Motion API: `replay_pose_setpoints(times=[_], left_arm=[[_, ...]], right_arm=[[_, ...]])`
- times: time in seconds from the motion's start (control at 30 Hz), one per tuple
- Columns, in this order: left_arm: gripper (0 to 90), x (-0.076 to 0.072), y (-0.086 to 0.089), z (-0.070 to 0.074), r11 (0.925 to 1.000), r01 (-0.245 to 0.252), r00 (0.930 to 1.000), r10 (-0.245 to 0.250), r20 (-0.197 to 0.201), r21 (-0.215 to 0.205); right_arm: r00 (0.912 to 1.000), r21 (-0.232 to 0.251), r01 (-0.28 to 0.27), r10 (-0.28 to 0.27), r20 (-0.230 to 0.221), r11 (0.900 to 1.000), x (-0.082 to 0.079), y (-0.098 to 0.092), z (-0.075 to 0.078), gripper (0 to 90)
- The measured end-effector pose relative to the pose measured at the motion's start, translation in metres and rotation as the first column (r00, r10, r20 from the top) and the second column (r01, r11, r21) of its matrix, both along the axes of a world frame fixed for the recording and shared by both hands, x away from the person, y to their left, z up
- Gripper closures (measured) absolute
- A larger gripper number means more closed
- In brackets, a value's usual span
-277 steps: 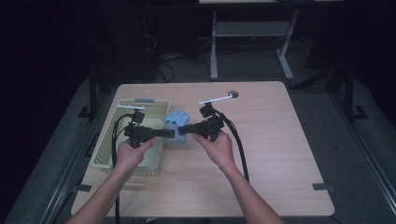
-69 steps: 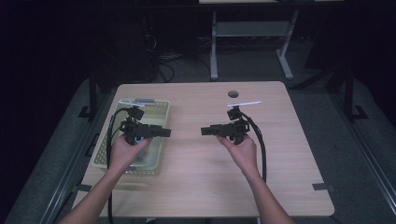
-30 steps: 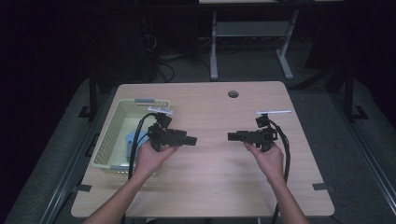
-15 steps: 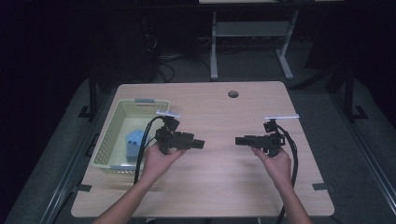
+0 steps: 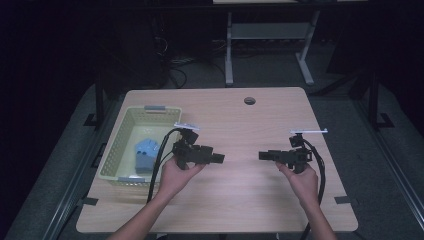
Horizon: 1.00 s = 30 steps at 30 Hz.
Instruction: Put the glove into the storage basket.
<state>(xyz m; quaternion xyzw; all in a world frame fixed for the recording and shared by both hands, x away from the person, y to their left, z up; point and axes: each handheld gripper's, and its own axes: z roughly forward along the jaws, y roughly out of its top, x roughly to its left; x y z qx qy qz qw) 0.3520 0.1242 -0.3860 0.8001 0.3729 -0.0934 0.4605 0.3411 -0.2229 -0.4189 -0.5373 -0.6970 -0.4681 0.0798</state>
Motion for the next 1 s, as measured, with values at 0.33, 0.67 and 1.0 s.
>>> replay_pose_setpoints(times=[0.33,0.67,1.0], left_arm=[[26.7,-0.006,-0.010,-0.009,0.9999,0.010,1.0000,-0.010,0.001,-0.003],[24.2,-0.018,-0.019,-0.022,0.9999,0.012,0.9999,-0.012,0.007,-0.010],[21.4,-0.030,-0.022,-0.032,0.9994,0.034,0.9994,-0.034,0.011,-0.006]], right_arm=[[0.9996,-0.003,0.024,-0.024,-0.011,1.000,-0.006,-0.014,-0.009,34.5],[0.9991,-0.006,0.031,-0.032,-0.029,0.999,-0.017,-0.029,-0.026,32.4],[0.9991,0.008,0.038,-0.037,-0.019,0.999,-0.030,-0.037,-0.033,31.8]])
